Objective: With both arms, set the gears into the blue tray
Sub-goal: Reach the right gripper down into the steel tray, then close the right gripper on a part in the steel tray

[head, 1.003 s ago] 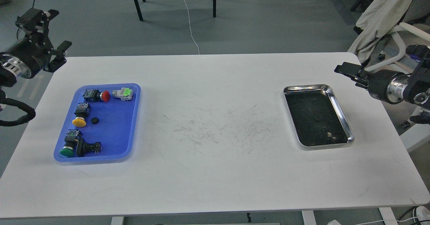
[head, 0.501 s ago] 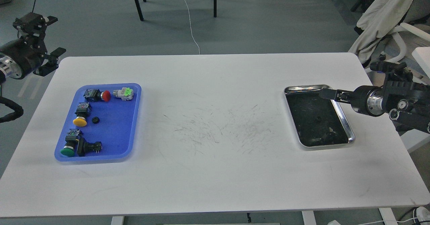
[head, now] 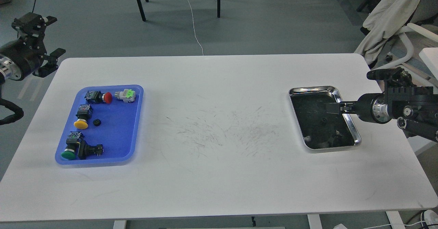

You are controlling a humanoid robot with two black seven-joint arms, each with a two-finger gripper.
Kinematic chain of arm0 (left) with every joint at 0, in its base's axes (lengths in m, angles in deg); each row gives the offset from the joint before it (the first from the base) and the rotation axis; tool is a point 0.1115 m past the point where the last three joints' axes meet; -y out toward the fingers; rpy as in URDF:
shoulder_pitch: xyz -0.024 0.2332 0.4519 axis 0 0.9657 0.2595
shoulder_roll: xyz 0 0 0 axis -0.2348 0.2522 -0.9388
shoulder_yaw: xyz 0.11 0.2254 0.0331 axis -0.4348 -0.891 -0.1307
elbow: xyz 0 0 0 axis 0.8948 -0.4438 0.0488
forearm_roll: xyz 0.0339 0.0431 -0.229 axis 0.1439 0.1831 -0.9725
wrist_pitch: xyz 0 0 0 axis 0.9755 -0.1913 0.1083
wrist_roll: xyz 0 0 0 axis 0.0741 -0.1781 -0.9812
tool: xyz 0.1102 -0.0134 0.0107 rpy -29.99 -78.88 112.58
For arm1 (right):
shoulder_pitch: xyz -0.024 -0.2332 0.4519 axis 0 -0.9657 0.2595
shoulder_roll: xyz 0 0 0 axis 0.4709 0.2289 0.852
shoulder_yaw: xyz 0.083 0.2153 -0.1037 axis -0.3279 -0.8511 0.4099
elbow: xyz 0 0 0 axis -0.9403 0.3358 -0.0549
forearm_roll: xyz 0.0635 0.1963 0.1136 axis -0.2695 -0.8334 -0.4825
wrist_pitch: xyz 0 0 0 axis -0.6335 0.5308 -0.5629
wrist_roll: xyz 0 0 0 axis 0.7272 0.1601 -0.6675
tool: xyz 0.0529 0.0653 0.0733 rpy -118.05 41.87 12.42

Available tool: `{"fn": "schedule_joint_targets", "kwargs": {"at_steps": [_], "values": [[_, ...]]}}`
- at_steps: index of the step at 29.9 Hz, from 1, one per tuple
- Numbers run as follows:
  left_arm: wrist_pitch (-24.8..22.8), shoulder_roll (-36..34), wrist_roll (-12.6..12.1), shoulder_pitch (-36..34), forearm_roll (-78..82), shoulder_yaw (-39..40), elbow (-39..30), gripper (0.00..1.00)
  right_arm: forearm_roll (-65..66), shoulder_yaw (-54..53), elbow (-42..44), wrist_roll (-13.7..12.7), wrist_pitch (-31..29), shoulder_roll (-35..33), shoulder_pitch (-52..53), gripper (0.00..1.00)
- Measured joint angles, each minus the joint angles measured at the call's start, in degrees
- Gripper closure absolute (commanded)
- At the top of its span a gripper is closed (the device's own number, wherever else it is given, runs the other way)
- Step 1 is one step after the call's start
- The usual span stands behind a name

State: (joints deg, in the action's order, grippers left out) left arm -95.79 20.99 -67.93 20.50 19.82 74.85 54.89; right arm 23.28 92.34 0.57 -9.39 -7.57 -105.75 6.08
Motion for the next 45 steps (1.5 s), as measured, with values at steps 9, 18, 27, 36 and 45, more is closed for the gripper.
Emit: {"fn": "schedule_joint_targets", "kwargs": {"at_steps": [9,18,27,36,45], "values": [[-0.1,-0.3,0.8,0.0,-0.1,0.2,0.0,0.01,0.3,0.1,0.4,0.2,0.0,2.0,-1.4,0.22],[0.0,-0.5,0.9,0.0,-0.3,1.4,0.0,0.01,0.2,0.1,5.2,1.1,0.0,5.1,-4.0,0.26],[0.0,-0.7,0.9,0.3,-0.3,1.7,0.0,0.01,0.2,0.1,6.7,2.1,-0.4,6.3,-4.3,0.35],[0.0,-0.7,1.5,0.7,-0.2,1.7,0.0,0.01,0.3,2.1,6.9,3.4,-0.9,6.5,-4.4,0.38],[0.1,-0.6,1.5,0.8,-0.2,1.7,0.0,0.01,1.9,2.6,9.4,4.6,-3.0,6.5,-3.7,0.38]]}}
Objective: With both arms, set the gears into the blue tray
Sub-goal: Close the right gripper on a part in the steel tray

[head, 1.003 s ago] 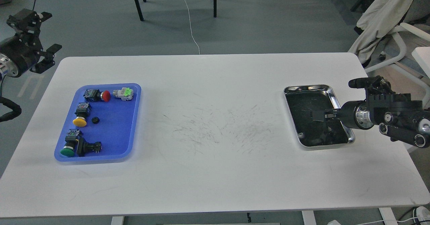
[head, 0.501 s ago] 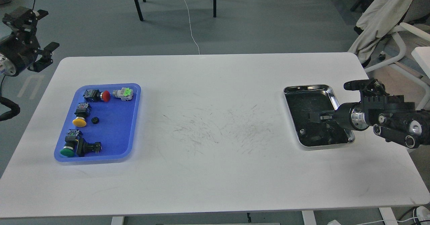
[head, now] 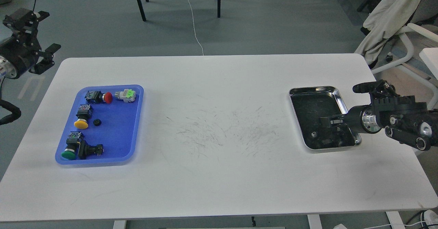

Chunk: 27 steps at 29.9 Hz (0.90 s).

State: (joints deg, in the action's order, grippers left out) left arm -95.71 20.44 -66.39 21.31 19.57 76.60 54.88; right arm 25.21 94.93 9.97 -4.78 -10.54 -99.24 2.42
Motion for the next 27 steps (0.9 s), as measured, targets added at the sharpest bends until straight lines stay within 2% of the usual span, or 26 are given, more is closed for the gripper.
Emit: {"fn": "schedule_joint_targets", "kwargs": {"at_steps": [12,16,20,24,26,27], "values": [[0.2,-0.3,0.2,-0.4,0.0,0.8,-0.1,0.01,1.8,0.0,1.5,0.3,-1.4,2.9,0.6,0.38],[0.2,-0.7,0.2,-0.3,0.2,0.8,-0.1,0.01,3.0,0.0,1.4,0.4,-1.6,3.3,0.7,0.41],[0.2,-0.8,0.2,-0.3,0.3,0.9,-0.1,0.01,4.7,0.0,1.2,1.3,-2.6,3.1,0.7,0.52],[0.3,-0.8,0.2,-0.3,0.4,0.9,-0.1,0.01,5.5,0.0,1.1,1.9,-4.2,2.9,0.9,0.57],[0.3,-0.7,0.2,-0.3,0.4,0.9,-0.1,0.01,6.1,0.1,1.1,2.3,-4.5,2.8,1.0,0.67],[0.3,-0.7,0.2,-0.3,0.4,0.9,-0.1,0.01,6.5,0.2,1.1,2.5,-4.5,2.7,1.0,0.68]]}}
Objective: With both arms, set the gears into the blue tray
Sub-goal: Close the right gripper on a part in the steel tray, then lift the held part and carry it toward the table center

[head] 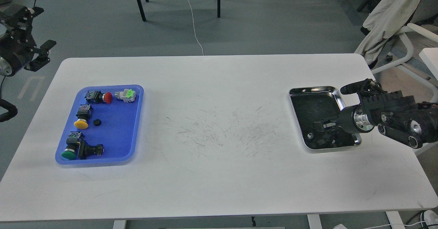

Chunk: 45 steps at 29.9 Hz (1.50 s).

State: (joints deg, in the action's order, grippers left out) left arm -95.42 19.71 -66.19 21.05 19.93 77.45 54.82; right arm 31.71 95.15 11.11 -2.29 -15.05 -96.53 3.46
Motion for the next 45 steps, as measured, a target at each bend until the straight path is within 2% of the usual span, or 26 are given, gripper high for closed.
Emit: {"fn": "schedule_joint_targets", "kwargs": {"at_steps": [2,5,12,34,45], "values": [[0.0,0.0,0.0,0.0,0.0,0.0,0.0,0.01,0.7,0.5,0.0,0.4,0.0,0.0,0.1,0.71],[0.0,0.0,0.0,0.0,0.0,0.0,0.0,0.01,1.1,0.9,0.1,0.7,0.0,0.0,0.2,0.83],[0.0,0.1,0.0,0.1,0.0,0.0,0.0,0.01,1.3,1.1,0.5,0.8,0.0,0.1,0.1,0.99],[0.0,-0.2,0.0,-0.1,0.1,0.0,0.0,0.01,1.2,0.4,0.6,0.8,0.3,0.1,4.2,0.99],[-0.1,-1.1,0.0,-0.3,0.0,0.0,-0.1,0.01,1.1,-4.3,0.0,0.8,2.7,0.8,8.1,0.99]]}}
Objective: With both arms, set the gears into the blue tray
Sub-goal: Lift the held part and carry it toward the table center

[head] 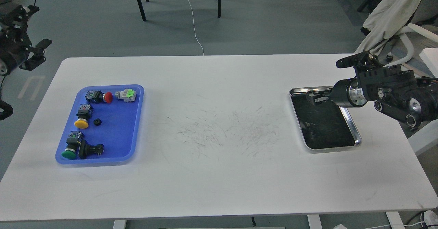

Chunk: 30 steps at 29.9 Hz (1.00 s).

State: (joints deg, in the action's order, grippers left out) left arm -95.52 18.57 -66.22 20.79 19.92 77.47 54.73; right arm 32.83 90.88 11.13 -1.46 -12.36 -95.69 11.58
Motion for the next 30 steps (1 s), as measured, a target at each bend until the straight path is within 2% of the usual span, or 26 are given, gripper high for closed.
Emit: {"fn": "schedule_joint_targets", "kwargs": {"at_steps": [12,30], "values": [[0.0,-1.3,0.0,0.0,-0.2,0.1,-0.5,0.01,-0.1,-2.0,-4.0,0.0,4.4,2.2,4.7,0.99],[-0.3,-3.0,-0.2,0.2,-0.8,2.9,-0.7,0.01,1.9,-2.2,-3.9,0.1,8.3,14.0,8.1,0.99]]}}
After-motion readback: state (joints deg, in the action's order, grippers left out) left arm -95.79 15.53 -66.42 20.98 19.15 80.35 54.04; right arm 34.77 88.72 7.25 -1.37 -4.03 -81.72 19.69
